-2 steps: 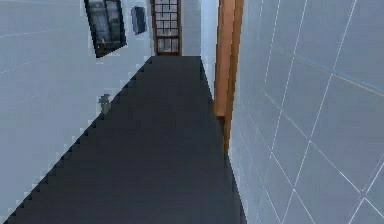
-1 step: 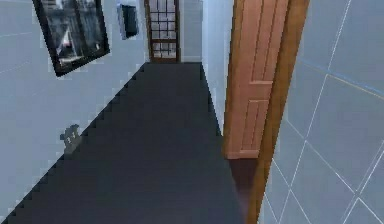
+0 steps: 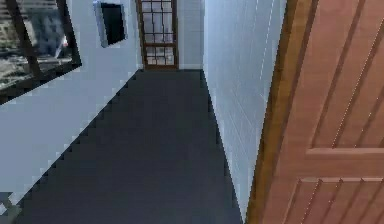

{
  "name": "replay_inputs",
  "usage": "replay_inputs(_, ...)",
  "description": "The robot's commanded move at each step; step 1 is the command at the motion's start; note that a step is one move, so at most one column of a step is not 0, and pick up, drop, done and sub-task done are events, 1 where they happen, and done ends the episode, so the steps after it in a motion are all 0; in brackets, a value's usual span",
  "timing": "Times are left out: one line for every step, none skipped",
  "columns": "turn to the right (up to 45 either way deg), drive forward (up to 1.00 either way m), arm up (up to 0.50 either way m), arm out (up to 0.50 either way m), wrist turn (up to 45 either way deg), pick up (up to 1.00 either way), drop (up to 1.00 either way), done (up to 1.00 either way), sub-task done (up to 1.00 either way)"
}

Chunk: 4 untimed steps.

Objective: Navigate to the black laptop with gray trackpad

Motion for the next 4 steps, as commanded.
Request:
replay_inputs(0.0, 0.2, 0.0, 0.0, 0.0, 0.0, 0.0, 0.0, 0.0)
replay_inputs(45.0, 0.0, 0.0, 0.0, 0.0, 0.0, 0.0, 0.0, 0.0)
replay_inputs(36.0, 0.0, 0.0, 0.0, 0.0, 0.0, 0.0, 0.0, 0.0)
replay_inputs(3.0, 0.0, 0.0, 0.0, 0.0, 0.0, 0.0, 0.0, 0.0)
